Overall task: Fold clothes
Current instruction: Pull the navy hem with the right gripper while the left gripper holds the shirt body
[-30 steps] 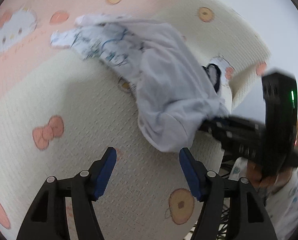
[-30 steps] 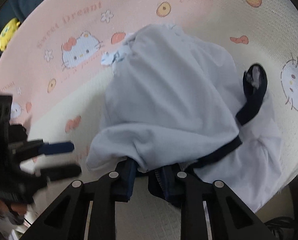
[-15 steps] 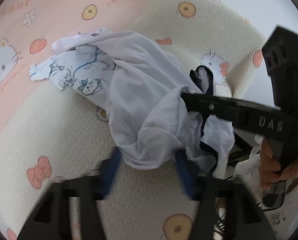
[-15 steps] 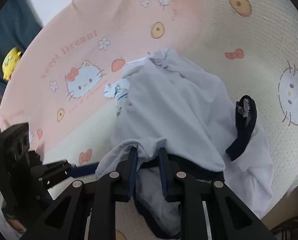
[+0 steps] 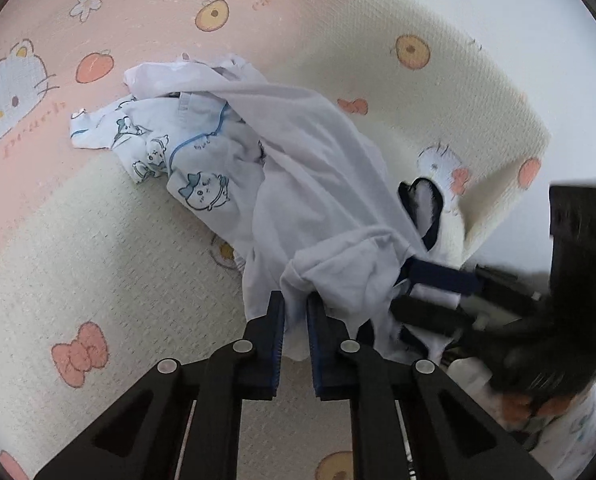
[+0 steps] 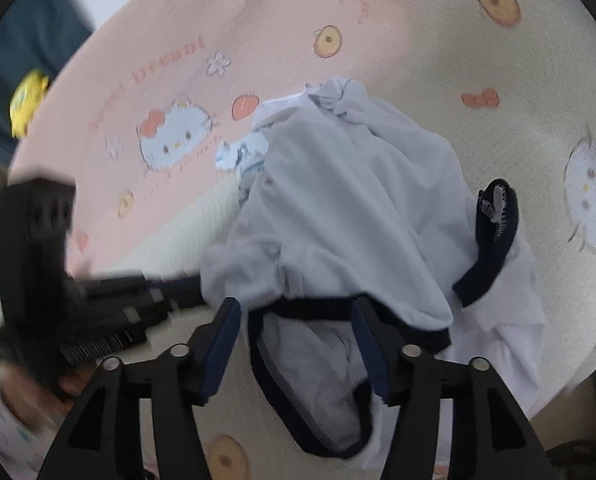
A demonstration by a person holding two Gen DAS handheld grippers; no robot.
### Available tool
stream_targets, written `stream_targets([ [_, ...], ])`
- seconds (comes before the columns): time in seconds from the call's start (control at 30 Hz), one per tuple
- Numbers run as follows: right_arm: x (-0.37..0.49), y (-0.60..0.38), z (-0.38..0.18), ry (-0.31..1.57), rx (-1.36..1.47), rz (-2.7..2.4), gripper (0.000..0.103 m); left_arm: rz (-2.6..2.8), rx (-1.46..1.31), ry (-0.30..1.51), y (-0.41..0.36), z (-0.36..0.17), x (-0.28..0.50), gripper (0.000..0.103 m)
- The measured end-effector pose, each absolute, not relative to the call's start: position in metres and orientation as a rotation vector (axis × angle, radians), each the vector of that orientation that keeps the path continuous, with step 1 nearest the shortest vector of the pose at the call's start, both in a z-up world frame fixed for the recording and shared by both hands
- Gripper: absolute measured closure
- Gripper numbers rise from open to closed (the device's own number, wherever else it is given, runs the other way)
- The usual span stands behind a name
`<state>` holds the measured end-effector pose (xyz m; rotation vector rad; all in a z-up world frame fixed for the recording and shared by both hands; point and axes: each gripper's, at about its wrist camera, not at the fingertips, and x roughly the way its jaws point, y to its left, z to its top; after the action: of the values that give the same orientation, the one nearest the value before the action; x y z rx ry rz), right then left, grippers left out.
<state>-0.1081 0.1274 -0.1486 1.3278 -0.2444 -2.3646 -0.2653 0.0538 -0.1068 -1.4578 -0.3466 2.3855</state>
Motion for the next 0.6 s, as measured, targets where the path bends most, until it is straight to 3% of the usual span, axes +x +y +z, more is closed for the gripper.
stream_targets([
  [0.1, -0.099, 0.112, -0.145, -0.085, 1.288, -2.41, 0.042, 2.376, -1.447, -0.344, 0.056, -0.103, -0.269, 0.094],
  [0.27, -0.105, 0.103, -0.15, -0.104, 1.281, -2.413, 0.038, 2.365, -1.443, -0.346, 0.054, -0.1, -0.271, 0.094],
  [0.53, -0.117, 0.081, -0.163, 0.051, 1.256, -2.503, 0.039, 2.33, -1.467, -0.377, 0.022, -0.093, -0.26, 0.094],
  [0.57, -0.118, 0.081, -0.162, 0.06, 1.252, -2.517, 0.04, 2.317, -1.471, -0.376, 0.016, -0.091, -0.256, 0.093],
  [0.6, -0.118, 0.081, -0.161, 0.069, 1.247, -2.531, 0.053, 2.308, -1.488, -0.371, 0.014, -0.089, -0.255, 0.093],
])
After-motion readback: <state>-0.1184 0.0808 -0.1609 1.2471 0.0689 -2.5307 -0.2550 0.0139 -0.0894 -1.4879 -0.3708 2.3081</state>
